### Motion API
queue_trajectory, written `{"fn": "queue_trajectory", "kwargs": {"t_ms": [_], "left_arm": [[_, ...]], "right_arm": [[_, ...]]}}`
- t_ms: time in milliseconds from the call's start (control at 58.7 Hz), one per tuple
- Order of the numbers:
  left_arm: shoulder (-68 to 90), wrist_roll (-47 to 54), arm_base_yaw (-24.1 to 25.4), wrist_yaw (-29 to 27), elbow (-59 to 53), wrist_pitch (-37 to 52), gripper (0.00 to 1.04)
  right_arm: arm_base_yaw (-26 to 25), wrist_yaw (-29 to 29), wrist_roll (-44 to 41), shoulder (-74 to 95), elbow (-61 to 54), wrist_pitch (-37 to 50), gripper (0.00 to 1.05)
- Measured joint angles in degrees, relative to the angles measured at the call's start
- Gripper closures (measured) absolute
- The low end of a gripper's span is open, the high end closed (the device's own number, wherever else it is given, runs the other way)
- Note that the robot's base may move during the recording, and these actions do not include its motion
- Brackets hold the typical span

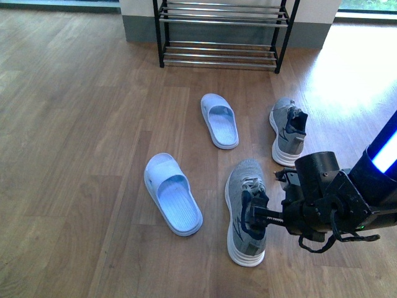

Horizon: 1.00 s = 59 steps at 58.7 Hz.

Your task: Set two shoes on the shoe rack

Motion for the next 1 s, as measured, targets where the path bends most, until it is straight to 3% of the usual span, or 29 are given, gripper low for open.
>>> {"fn": "queue_trajectory", "kwargs": {"t_ms": [34, 630, 1005], "left_arm": [[0.0, 0.0, 0.0, 0.0, 0.0, 0.0, 0.09], [0.0, 0.0, 0.0, 0.0, 0.0, 0.0, 0.09], [0.0, 0.0, 0.0, 0.0, 0.0, 0.0, 0.09]], "right_arm": [[-0.1, -0.2, 0.0, 0.2, 0.3, 0.0, 0.1], [0.2, -3.0, -0.3, -1.1, -2.8, 3.8, 1.03], [-1.3, -2.9, -0.4, -12.4, -16.6, 11.9, 1.03]]}}
